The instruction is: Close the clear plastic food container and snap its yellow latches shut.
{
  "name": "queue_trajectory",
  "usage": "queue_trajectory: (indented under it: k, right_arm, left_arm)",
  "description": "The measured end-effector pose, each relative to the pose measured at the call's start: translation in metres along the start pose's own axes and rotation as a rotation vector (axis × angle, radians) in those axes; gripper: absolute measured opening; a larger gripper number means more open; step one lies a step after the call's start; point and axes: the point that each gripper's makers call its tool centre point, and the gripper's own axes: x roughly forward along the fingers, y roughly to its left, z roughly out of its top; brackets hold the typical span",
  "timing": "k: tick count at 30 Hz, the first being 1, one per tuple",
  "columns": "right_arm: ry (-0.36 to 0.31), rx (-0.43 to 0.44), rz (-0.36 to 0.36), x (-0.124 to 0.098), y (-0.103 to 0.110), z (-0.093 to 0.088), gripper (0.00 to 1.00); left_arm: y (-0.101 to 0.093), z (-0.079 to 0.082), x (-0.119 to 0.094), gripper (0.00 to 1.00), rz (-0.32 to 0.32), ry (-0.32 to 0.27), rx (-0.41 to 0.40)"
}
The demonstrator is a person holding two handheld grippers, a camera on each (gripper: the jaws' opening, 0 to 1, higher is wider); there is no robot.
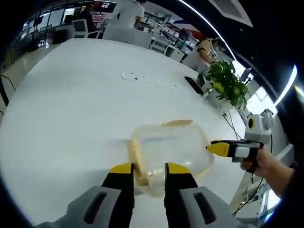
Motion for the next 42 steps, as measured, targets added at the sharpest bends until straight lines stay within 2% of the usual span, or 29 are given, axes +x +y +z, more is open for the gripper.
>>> queue_trajectory:
  k: [5,13,17,23,25,28,32,38,42]
  right_arm:
    - [0.017,-0.002,-0.001,0.005,-0.004,0.003,0.19]
    - [-0.002,0.005,0.005,0.008,-0.011,0.005,0.23]
    - [0.004,-0.073,0.018,0.009,-0.005,-0.001,0.31]
    - [0.019,-0.109,0.013,0.006,-0.004,-0.003,0.31]
    - [0.015,-0.118,0.007,0.005,-0.005,-0.001,0.29]
    - [0.009,-0.136,-0.002,0.003,-0.007,0.001,0.26]
    - [0.004,-0.164,-0.004,0.0,-0.006,0.004,0.24]
    - [-0.04,-0.232,-0.025,-0.003,-0.003,0.02,0.23]
    - [-0.055,-0.259,-0.024,-0.002,0.001,0.028,0.21]
  left_arm:
    - [0.009,-0.001,0.011,0.13,0.009,0.007,0.003]
    - [0.01,0.001,0.018,0.16,-0.003,0.009,-0.004]
    - [0.009,0.003,0.018,0.18,-0.014,0.011,-0.017]
    - [0.004,0.007,0.015,0.19,-0.004,0.004,0.084]
    - [0.002,0.007,0.013,0.19,-0.006,0.01,0.112]
    - [-0.003,0.009,0.012,0.25,-0.012,0.017,0.148]
    - [-0.008,0.014,0.006,0.24,-0.007,0.01,0.222]
    - [-0.018,0.029,0.0,0.23,-0.003,0.002,0.433]
    - [-0.024,0.035,-0.002,0.22,-0.005,0.0,0.493]
